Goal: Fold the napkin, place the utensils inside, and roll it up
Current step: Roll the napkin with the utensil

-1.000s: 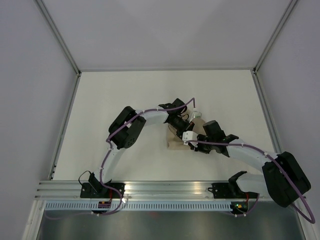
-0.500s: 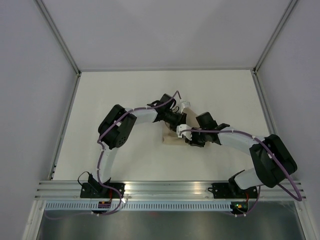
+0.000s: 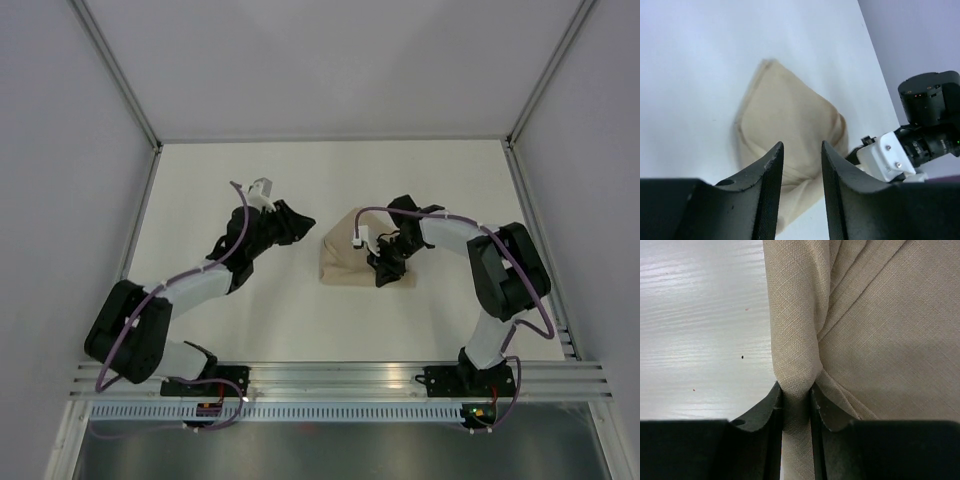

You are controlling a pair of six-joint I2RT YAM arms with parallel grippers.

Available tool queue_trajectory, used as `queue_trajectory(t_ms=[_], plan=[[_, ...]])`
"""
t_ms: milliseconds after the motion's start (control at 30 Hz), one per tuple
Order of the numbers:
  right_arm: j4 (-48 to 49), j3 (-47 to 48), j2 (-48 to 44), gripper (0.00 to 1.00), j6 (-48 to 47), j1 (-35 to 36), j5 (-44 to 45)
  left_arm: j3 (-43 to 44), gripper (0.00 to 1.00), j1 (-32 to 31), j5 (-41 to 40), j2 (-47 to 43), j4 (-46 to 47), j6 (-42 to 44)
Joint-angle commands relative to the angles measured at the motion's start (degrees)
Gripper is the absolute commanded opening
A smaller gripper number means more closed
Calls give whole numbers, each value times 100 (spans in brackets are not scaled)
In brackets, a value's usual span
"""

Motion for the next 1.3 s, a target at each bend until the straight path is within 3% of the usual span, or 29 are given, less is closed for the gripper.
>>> queue_trajectory(t_ms=[0,167,300,367,467,600,733,1067,1267], plan=[[-1028,361,808,3,-471,-79,-231,-959,42,-92,-2045,-1007,1411,-159],[-1696,1196,1722,3,-551,-158,-248,-1225,41,-836,-2757,-2289,949,1370],[-2092,1768,2329,4,-525,-211,-327,-1199,43,-1498,-3015,-2626,719,3046],[-2302,1989,2550,4,-498,-220,-345,-1032,43,-1813,-3031,-2548,404,3647],[-2313,2288,2840,4,-340,-237,-301,-742,43,-2883,-3461,-2083,-10,4921],[-2348,2525,3042,4,-182,-228,-266,-365,43,-3642,-3919,-925,-116,6125],[-2312,2666,3166,4,55,-237,-108,-4,45,-3950,-3867,-28,-388,6602],[-2453,2842,3412,4,56,-290,-37,559,52,-3969,-3313,1591,-415,7428],[-2550,2939,3500,4,73,-281,-20,752,57,-3960,-3015,1909,-476,7648]])
